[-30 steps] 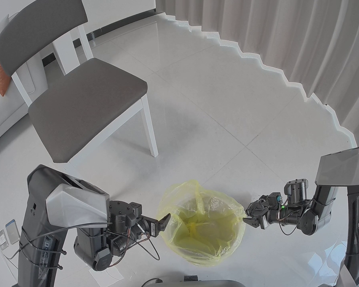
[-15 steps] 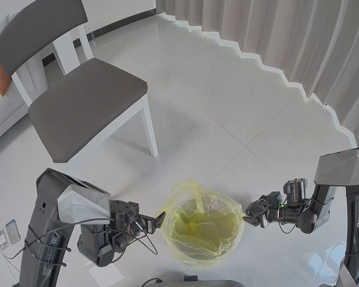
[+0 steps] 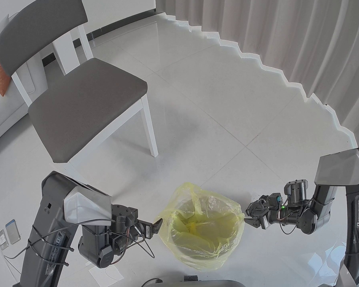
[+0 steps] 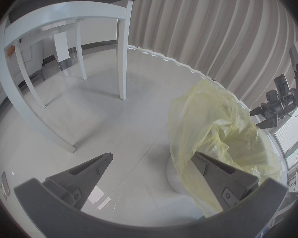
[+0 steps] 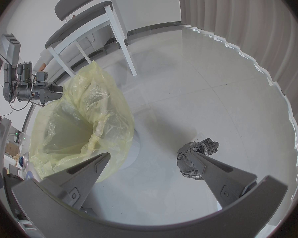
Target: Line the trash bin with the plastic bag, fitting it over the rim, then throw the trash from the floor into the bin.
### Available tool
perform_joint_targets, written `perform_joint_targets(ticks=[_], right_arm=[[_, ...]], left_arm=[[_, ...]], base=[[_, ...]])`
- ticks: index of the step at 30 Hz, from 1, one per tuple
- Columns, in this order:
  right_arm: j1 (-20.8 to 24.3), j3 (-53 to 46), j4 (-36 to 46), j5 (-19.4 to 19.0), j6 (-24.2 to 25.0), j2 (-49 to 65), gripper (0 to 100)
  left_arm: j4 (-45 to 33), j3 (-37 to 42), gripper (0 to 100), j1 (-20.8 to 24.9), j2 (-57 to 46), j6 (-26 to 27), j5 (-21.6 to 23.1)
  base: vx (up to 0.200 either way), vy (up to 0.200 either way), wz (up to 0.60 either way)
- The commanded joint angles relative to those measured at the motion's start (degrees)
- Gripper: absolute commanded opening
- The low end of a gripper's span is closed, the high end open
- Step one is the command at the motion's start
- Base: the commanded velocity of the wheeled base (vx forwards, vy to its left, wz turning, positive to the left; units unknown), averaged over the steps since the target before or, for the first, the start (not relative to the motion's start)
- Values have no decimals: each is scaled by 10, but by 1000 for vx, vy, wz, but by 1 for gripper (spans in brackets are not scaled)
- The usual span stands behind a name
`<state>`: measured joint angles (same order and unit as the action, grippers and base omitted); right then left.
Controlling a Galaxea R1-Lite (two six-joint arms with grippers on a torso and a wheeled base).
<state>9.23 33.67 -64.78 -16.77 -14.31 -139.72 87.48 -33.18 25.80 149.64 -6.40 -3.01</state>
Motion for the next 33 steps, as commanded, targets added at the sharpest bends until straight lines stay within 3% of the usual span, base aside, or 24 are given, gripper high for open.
perform_joint_targets(ticks=[1,4,5,13,22,33], right_arm=[[-11,0,4,0,-10,0,100],[-16,1,16,0,-17,0,100],[-16,3,28,0,-19,1,100],[-16,20,34,0,-19,-13,100],[-16,39,49,0,-19,-27,100],[-38,3,48,0,-42,16,100]], left_arm=[[-17,-2,100,-1,-4,12,0],[-50,-11,100,0,-14,26,4],[-98,-31,100,-1,-24,44,10],[-188,-103,100,6,-37,50,12],[-216,-130,100,5,-30,50,13],[-159,-59,100,-32,-79,47,14]], base=[[0,0,0],[0,0,0],[0,0,0],[0,0,0],[0,0,0],[0,0,0]])
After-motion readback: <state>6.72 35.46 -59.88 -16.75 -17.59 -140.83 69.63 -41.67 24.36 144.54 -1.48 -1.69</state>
